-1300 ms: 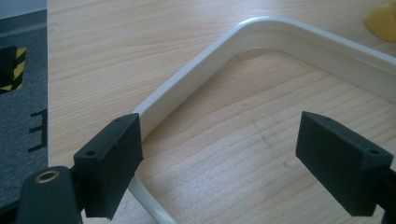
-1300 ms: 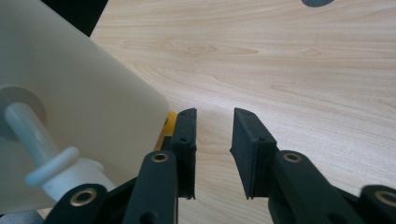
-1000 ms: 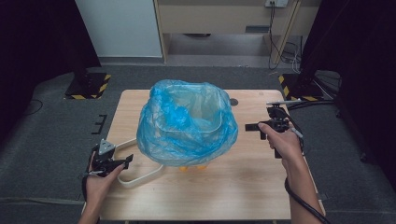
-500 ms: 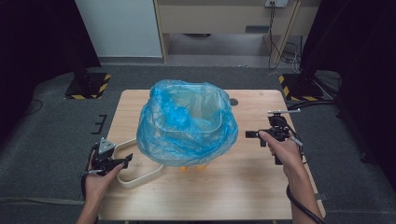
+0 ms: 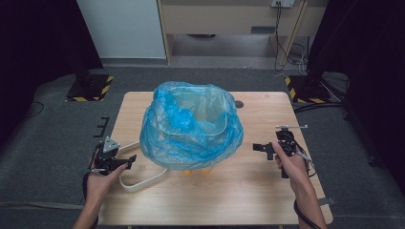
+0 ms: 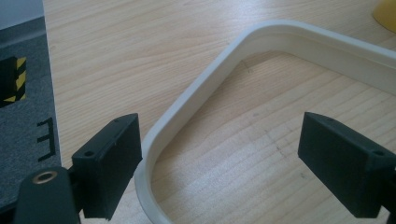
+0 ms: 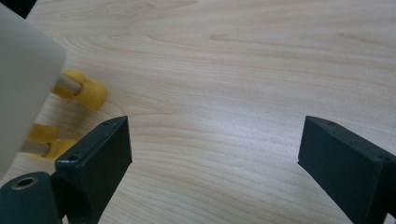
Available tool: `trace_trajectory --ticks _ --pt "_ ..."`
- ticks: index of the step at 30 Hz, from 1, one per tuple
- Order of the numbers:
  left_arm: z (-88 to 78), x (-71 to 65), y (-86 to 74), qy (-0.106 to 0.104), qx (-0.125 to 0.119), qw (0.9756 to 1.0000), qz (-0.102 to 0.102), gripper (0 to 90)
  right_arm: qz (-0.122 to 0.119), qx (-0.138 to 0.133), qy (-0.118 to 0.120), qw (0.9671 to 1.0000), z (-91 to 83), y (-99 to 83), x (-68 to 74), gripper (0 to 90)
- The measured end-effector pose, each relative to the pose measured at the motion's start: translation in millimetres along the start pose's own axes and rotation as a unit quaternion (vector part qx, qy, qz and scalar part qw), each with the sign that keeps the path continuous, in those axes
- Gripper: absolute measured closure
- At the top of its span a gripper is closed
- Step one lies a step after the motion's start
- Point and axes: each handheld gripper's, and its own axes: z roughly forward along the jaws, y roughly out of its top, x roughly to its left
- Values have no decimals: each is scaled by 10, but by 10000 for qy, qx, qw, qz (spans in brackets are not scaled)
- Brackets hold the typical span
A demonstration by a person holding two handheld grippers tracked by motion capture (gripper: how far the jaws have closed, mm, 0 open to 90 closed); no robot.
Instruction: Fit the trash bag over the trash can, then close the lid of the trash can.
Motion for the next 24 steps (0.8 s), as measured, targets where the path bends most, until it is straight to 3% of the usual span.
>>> trace_trajectory --ticks 10,24 --pt "48 114 53 3 52 10000 -23 128 8 101 -36 9999 102 -256 -151 97" --pt "160 172 98 -46 117 9999 7 143 65 176 29 9998 173 -365 -230 102"
